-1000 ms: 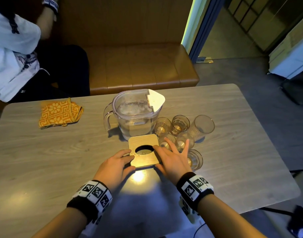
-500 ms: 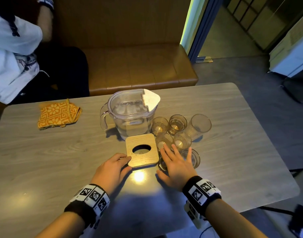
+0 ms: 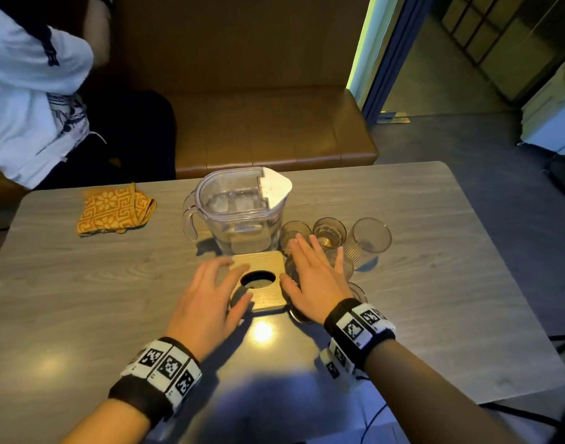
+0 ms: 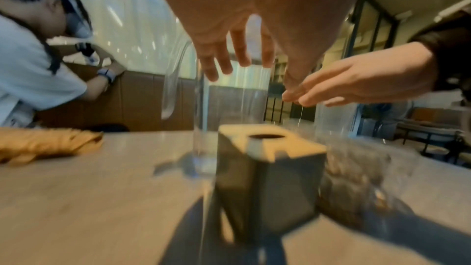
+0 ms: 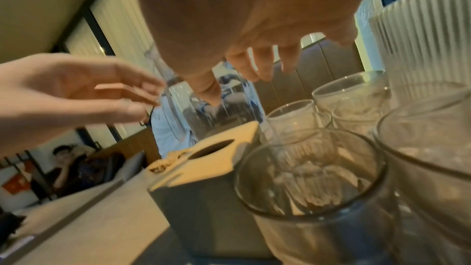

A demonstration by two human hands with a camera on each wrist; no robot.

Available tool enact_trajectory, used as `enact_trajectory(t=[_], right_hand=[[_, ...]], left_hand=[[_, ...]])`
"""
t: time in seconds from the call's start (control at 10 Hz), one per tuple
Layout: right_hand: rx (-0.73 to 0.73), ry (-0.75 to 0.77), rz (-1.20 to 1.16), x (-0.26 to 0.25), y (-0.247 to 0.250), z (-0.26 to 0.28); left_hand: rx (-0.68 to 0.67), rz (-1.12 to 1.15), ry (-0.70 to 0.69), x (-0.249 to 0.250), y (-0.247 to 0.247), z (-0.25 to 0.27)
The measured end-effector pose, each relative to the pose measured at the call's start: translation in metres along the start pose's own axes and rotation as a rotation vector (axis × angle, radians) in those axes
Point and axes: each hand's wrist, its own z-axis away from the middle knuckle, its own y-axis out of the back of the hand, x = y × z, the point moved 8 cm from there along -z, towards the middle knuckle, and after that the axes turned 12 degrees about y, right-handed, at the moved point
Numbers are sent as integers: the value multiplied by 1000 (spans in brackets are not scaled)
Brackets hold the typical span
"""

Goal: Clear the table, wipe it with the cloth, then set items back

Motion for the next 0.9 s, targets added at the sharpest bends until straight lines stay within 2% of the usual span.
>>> enact_trajectory(t=[0.1,0.3,0.4,0.5,0.6,0.7,0.8,0.9], right_hand=[[60,5,11,5,10,28],[-104,-160,-51,43,-25,82],[-123,-175,-110,48,-42,86],[-104,-190,-75,46,-44,85],[-46,-215,-63,42,-38,90],[-39,-174,-89,30,-43,95],[-110,-193,-139,24,-63,100],[-106,-226,-52,17,-63,99]], left_hand=[[196,-70,-116,38,41,-19],[143,-227,-85,50,40,-39],[178,-224,-85,54,37,-36],[195,-130,-158,65,30,-19],[57,-131,-243,63,-7,5],[-129,-205,-177,43,-55,22],[-248,-210,-126,27,-85,32],[-270,-211,-142,27,-91,32]])
